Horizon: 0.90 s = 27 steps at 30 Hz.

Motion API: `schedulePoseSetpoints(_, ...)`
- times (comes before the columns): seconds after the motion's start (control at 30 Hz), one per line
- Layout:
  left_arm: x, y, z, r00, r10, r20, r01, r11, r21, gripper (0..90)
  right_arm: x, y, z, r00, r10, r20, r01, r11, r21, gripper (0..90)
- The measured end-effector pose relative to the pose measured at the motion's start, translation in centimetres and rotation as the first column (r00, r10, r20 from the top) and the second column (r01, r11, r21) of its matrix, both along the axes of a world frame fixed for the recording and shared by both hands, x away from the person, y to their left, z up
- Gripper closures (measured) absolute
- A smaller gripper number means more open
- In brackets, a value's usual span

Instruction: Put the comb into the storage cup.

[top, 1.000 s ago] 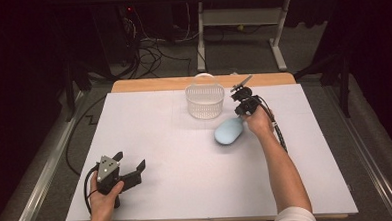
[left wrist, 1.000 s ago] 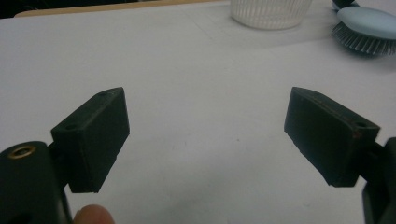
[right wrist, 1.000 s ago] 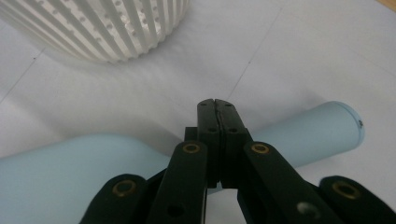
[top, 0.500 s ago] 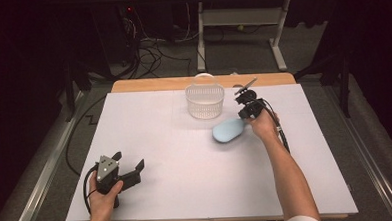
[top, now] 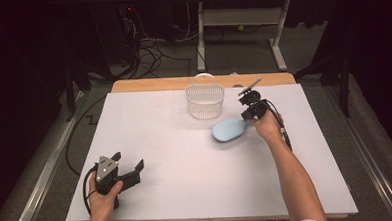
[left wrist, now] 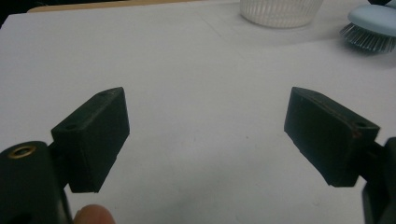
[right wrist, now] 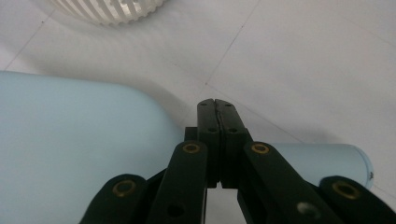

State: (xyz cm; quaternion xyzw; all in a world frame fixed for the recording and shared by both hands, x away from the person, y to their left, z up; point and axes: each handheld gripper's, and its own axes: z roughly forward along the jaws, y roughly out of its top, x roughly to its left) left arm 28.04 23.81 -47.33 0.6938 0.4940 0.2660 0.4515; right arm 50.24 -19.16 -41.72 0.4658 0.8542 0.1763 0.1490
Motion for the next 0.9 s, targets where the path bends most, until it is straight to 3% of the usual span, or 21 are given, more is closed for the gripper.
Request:
schedulePoseSetpoints(0.47,-0.1,0.3,0.1,0.9998,0.021,0.003,-0.021,0.9997,-0.013,14.9,-0.8,-1.0,-0.1,0.9999,-0.008,-0.013,0.008,0.9999,0.014,90.0)
schedulePoseSetpoints(0.63,0.0,0.5,0.1,0.9997,0.025,-0.004,-0.025,0.9990,-0.038,14.9,-1.0,-1.3,-0.1,0.9996,-0.011,-0.027,0.011,0.9997,0.021,90.0)
schedulePoseSetpoints(0.9,0.0,0.6,0.1,0.9995,0.031,-0.003,-0.031,0.9988,-0.037,14.9,-1.2,-1.4,-0.7,0.9993,-0.009,-0.037,0.009,1.0000,0.000,90.0)
